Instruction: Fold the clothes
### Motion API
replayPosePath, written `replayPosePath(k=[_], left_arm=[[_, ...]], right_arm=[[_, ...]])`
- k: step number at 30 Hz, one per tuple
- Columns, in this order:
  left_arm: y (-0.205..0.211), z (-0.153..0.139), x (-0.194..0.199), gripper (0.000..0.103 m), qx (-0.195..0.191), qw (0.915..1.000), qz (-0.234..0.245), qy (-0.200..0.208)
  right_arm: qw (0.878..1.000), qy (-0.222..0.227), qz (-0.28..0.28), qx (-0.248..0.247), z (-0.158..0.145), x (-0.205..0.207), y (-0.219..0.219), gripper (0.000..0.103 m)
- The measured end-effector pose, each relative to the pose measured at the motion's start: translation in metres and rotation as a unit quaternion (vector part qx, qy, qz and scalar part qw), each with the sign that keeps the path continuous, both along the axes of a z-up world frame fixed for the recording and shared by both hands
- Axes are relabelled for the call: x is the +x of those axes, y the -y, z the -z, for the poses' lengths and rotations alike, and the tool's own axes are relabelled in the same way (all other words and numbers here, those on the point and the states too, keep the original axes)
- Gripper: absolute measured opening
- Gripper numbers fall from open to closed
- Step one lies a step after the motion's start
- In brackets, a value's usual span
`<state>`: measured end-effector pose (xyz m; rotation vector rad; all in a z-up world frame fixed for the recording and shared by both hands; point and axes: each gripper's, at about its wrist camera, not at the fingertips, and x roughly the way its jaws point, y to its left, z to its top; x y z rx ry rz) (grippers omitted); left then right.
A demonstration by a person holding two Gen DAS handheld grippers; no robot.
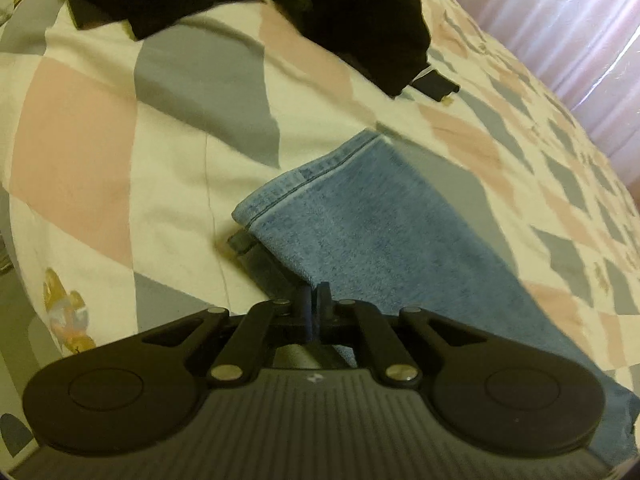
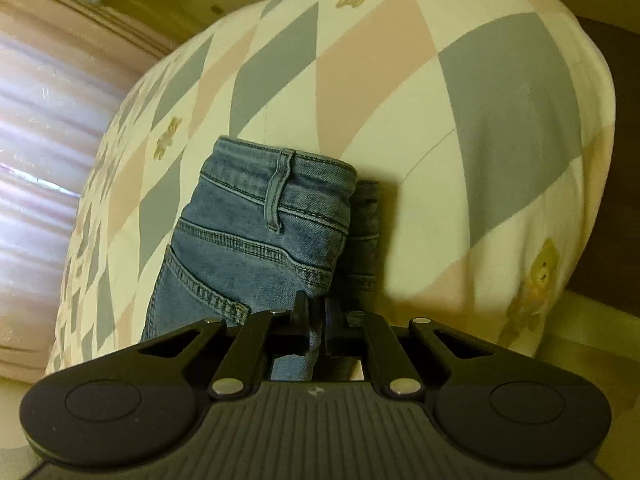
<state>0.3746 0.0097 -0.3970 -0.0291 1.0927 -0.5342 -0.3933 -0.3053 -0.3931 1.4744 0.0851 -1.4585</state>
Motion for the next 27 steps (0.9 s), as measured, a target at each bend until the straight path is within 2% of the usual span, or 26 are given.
replayPosePath(k=[5, 7, 8, 9, 10, 12, 15, 17, 18, 20, 22, 23, 25, 26, 27], left_arm=[[0.004, 0.014, 0.001, 0.002, 0.02, 0.9997, 0.014, -0.002], [0.008, 0.018, -0.002, 0.006, 0.041, 0.9988, 0.027, 0.005], [0.009, 0.017, -0.004, 0.008, 0.052, 0.998, 0.034, 0.011], [0.01, 0.014, -0.005, 0.012, 0.064, 0.9971, 0.039, 0.016], [0.009, 0.01, -0.006, 0.021, 0.078, 0.9958, 0.042, 0.022], [0.002, -0.003, -0.007, 0.025, 0.115, 0.9921, 0.036, 0.035], [-0.004, -0.025, -0.012, 0.017, 0.157, 0.9857, 0.032, 0.05], [0.007, -0.043, -0.03, 0.017, 0.158, 0.9832, 0.067, 0.062], [0.022, -0.051, -0.047, 0.017, 0.158, 0.9788, 0.106, 0.077], [0.061, -0.062, -0.09, 0.018, 0.149, 0.9641, 0.194, 0.104], [0.101, -0.063, -0.134, 0.019, 0.115, 0.9489, 0.275, 0.103], [0.122, -0.06, -0.157, 0.02, 0.094, 0.9414, 0.31, 0.095], [0.158, -0.047, -0.195, 0.022, 0.07, 0.9267, 0.362, 0.07], [0.175, -0.037, -0.212, 0.022, 0.077, 0.9186, 0.383, 0.06], [0.19, -0.028, -0.226, 0.019, 0.091, 0.9126, 0.395, 0.051]], right_arm=[[1.0, 0.006, -0.011, -0.006, -0.001, -0.004, 0.001, 0.009], [1.0, 0.0, -0.01, 0.01, 0.0, -0.007, -0.005, 0.02], [1.0, -0.003, -0.01, 0.018, 0.0, -0.009, -0.008, 0.036], [1.0, -0.015, -0.01, 0.025, -0.002, -0.009, -0.009, 0.044], [0.999, -0.035, -0.014, 0.029, -0.007, -0.008, -0.01, 0.044], [0.995, -0.09, -0.027, 0.027, -0.021, -0.003, -0.012, 0.044], [0.975, -0.221, -0.031, 0.007, -0.052, 0.013, -0.011, 0.042], [0.966, -0.253, -0.044, -0.039, -0.07, 0.019, -0.01, 0.042], [0.963, -0.255, -0.06, -0.061, -0.076, 0.021, -0.007, 0.042], [0.957, -0.252, -0.112, -0.093, -0.079, 0.029, 0.005, 0.042], [0.95, -0.244, -0.165, -0.1, -0.07, 0.036, 0.018, 0.034], [0.949, -0.242, -0.18, -0.094, -0.062, 0.036, 0.022, 0.034], [0.952, -0.224, -0.2, -0.058, -0.035, 0.031, 0.034, 0.026], [0.953, -0.221, -0.204, -0.038, -0.022, 0.027, 0.038, 0.01], [0.953, -0.218, -0.209, -0.018, -0.011, 0.022, 0.041, 0.006]])
